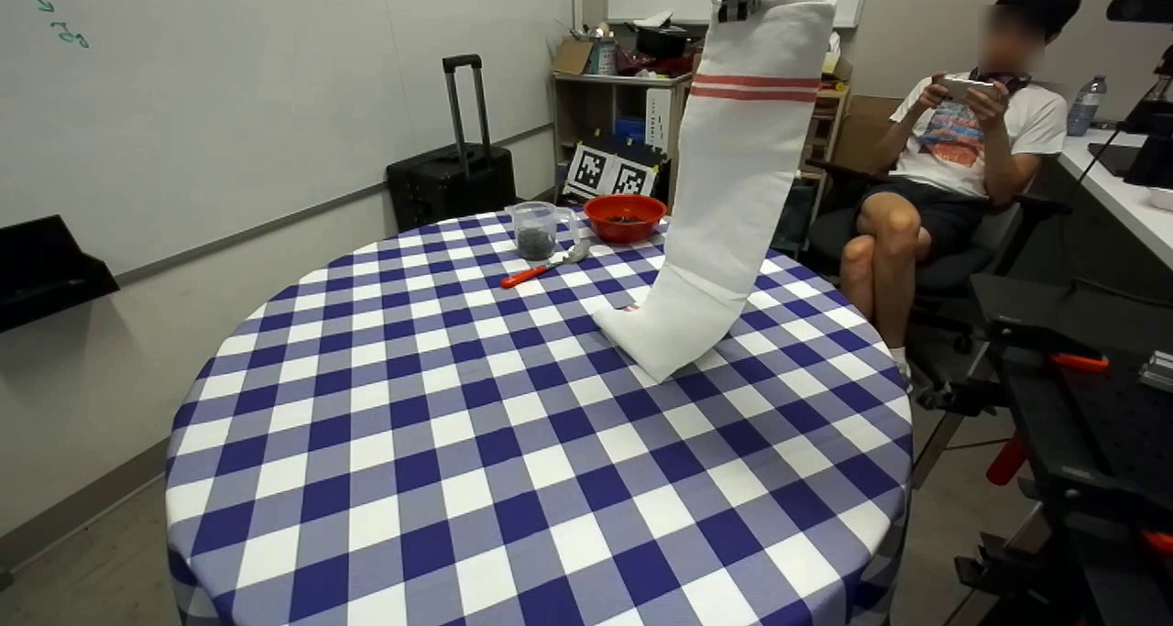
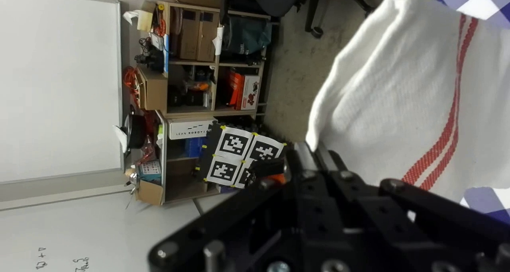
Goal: Fold the white towel
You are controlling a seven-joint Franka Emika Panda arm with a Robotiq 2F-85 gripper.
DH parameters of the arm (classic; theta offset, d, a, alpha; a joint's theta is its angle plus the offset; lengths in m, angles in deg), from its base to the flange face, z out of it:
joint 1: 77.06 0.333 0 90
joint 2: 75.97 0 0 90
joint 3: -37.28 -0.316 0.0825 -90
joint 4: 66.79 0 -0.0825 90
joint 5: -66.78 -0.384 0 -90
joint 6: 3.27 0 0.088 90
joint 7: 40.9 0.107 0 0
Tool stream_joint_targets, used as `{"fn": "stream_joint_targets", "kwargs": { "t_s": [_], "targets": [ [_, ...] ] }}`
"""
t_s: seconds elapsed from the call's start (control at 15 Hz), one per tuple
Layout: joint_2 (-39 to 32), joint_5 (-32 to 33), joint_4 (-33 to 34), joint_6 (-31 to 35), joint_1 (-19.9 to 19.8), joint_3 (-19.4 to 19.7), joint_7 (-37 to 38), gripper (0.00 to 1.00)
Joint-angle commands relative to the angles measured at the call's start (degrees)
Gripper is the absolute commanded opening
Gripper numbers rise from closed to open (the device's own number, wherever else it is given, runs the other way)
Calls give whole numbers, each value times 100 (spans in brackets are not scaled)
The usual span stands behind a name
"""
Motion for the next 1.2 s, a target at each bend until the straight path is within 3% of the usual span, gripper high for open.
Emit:
{"fn": "stream_joint_targets", "kwargs": {
  "t_s": [0.0, 0.6, 1.13],
  "targets": [
    [-69, 211, 184, -1, -33, 24, 240, 1],
    [-239, 365, 351, -40, -81, 66, 502, 1],
    [-807, 512, 630, -77, -164, 162, 1003, 1]
  ]
}}
